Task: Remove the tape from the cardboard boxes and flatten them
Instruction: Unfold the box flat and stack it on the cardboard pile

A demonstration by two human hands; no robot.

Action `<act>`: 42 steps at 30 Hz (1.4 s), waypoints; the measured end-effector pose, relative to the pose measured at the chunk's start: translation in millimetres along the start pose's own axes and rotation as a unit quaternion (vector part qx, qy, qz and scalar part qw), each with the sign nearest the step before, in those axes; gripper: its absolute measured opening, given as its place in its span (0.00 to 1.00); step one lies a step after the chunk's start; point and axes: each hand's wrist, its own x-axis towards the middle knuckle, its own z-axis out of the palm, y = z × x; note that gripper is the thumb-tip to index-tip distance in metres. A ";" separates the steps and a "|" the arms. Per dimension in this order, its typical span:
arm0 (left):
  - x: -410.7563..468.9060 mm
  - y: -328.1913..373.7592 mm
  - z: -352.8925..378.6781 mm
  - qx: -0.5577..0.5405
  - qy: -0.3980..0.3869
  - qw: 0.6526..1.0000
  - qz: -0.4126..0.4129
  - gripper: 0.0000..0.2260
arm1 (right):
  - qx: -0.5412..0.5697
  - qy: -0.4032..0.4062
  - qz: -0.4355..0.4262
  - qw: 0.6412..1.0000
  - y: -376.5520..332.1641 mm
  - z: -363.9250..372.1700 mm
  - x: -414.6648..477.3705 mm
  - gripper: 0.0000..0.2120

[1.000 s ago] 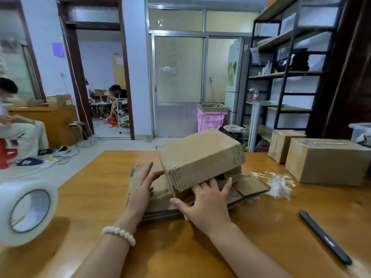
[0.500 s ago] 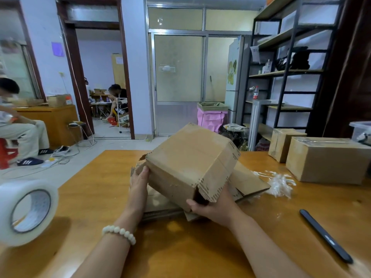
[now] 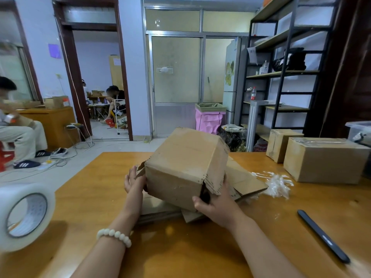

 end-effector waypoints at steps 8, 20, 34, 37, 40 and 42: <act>3.1 -1.9 -1.4 0.023 -0.014 0.999 -0.022 0.41 | -0.045 0.080 0.015 0.996 6.3 -4.8 2.8 0.27; -14.6 8.6 2.9 0.099 -0.010 0.993 0.069 0.27 | 0.038 0.204 0.093 0.974 8.8 0.7 7.0 0.22; -17.3 11.0 1.5 0.178 0.046 0.976 0.115 0.47 | 0.009 0.283 0.106 0.953 18.3 2.4 12.0 0.07; -17.5 12.4 1.9 0.180 0.062 0.976 0.102 0.44 | 0.024 0.293 0.098 0.951 18.8 4.5 12.0 0.05; -14.6 8.7 0.4 0.196 0.085 0.972 0.093 0.39 | 0.036 0.308 0.083 0.947 19.5 3.7 10.7 0.03; -16.3 9.4 2.0 0.139 0.034 0.986 0.084 0.26 | 0.044 0.314 0.089 0.944 20.3 2.5 10.5 0.04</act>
